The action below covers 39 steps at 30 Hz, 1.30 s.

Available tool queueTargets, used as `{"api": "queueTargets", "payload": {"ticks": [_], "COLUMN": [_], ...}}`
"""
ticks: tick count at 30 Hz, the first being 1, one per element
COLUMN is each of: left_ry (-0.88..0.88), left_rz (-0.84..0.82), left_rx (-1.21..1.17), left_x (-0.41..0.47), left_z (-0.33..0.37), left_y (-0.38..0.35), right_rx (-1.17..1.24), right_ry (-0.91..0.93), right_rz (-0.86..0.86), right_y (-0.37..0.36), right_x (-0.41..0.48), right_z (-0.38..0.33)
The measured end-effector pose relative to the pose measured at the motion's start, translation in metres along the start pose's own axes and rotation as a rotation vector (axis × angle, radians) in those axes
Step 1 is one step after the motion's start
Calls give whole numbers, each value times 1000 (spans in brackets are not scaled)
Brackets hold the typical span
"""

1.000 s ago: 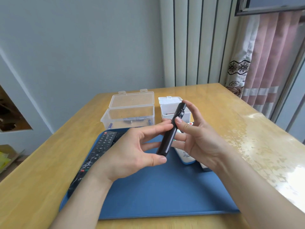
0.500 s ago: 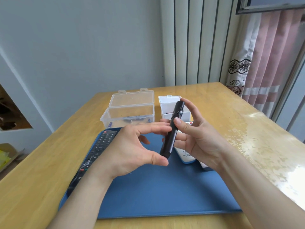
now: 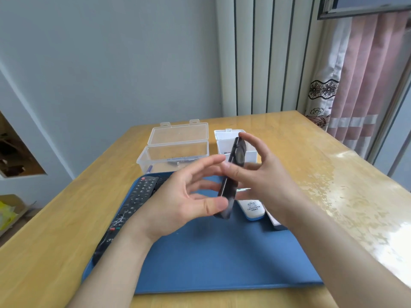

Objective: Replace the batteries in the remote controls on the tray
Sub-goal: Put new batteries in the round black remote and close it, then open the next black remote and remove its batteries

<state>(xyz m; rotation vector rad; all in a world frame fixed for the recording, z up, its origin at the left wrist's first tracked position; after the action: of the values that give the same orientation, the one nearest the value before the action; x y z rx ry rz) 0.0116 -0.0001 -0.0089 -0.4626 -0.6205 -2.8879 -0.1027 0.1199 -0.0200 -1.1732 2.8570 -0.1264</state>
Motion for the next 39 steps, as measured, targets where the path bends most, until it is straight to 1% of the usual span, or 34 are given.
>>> {"api": "queueTargets", "payload": {"ticks": [2, 4, 5, 7, 8, 9, 11, 13, 15, 17, 19, 25, 29, 32, 34, 36, 37, 39], "left_ry": [70, 115, 160, 260, 310, 350, 392, 414, 412, 404, 393, 328, 337, 266, 183, 174, 210, 326], "left_rz": [16, 159, 222, 271, 257, 230, 161, 83, 22, 2, -2, -79, -85, -27, 56, 132, 141, 91], "left_rx": [30, 82, 86, 145, 205, 268, 382, 524, 685, 751, 730, 681, 765, 816, 941, 1142, 1229, 1325], "left_x": [1, 5, 5, 6, 5, 4, 4, 4, 5, 5, 4, 9, 18, 21, 18, 10, 5, -4], "left_z": [-3, -11, -18, -31, -36, -40, -40, -36, -32, -29, -28, -30, -34, -32, -26, -21, -20, -22], "left_y": [-5, -5, -2, 2, 2, 0, -8, -15, -18, -18, -19, -27, -36, -37, -26, -7, 4, 18], "right_rx": [-210, -322, -416, -740, -907, -1048, -1265, -1416, -1512, -1576, -1627, -1627, -1668, -1588, -1456, -1431, -1481, -1584], "right_ry": [72, 80, 93, 174, 200, 195, 101, -33, -71, -27, 1, 8, 88, 192, 226, 207, 196, 164], "right_rz": [78, 73, 101, 225, 263, 254, 139, 29, 2, 28, 38, 53, 101, 135, 94, 2, -38, -60], "right_y": [-9, -15, -13, 1, 9, 14, 19, 17, 11, 5, 1, 1, 5, 1, -8, -20, -26, -28], "right_x": [1, 2, 2, 4, 4, 4, 3, 2, -1, -3, -4, -2, 3, 3, 0, -2, -2, -2], "right_z": [2, 3, 3, -4, -8, -9, -6, 1, 4, 3, 3, 5, 11, 10, 10, 15, 19, 26]}}
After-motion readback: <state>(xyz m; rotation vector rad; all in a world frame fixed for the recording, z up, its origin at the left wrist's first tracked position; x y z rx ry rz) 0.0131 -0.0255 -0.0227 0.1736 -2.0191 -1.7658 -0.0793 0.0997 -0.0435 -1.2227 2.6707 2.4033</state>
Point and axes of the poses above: each hand's wrist, its own x-axis towards the middle knuckle, its own y-axis out of the back of the hand, z = x × y, the point moved 3 cm from there along x, towards the middle knuckle, and after that the axes turned 9 degrees about -y, right-handed, at the moved point
